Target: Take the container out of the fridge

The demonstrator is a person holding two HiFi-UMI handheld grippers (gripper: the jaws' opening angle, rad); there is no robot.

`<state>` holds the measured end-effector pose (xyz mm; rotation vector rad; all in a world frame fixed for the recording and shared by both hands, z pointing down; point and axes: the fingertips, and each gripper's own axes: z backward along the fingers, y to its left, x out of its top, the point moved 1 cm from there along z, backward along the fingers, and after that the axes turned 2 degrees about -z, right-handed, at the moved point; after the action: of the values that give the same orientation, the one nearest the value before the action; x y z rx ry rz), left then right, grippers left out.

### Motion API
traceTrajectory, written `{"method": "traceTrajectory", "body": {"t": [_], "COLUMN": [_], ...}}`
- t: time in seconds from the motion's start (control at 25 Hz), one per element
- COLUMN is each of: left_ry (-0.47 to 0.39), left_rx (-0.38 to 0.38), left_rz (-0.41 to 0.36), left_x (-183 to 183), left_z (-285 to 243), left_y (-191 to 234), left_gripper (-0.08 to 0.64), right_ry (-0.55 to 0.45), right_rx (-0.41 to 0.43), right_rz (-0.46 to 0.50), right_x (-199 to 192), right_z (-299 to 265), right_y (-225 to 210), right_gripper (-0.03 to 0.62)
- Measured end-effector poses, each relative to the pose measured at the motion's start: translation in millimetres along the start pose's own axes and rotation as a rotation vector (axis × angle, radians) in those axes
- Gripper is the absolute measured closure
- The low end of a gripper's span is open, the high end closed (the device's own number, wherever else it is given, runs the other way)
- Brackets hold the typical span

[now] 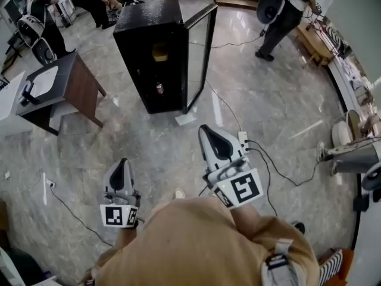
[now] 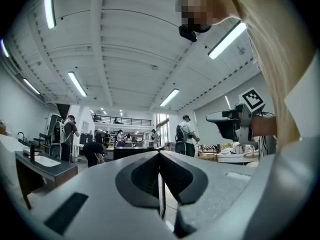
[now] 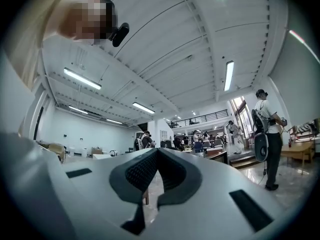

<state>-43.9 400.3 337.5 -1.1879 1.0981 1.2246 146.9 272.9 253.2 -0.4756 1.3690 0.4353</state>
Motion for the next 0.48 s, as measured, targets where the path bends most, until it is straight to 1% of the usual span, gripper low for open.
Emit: {"method": "traceTrajectory", "body": {"t": [0.16,0.32,0.48], "left_ry": [-0.014,-0.007,0.015], "left_rx": [-0.011,-0.036,-0.070], "left_rz": [-0.005,0.002,0.009], "left_x": [1,-8,-20], "left_z": [-4,-7,-9], "left_y": [8,16,22], "left_gripper": [0.557,0.557,0.557], "right_ry": [-0.007,0.013,0.044], "right_rx": [0.045,0.047,0.016], "right_rz": [-0.073,-0.037,-0.026], "right_x": [-3,-8,-20], "right_z": [-5,-12,-11], "right_y": [7,18,25], "right_gripper": [0.592,0.592,0.592]}}
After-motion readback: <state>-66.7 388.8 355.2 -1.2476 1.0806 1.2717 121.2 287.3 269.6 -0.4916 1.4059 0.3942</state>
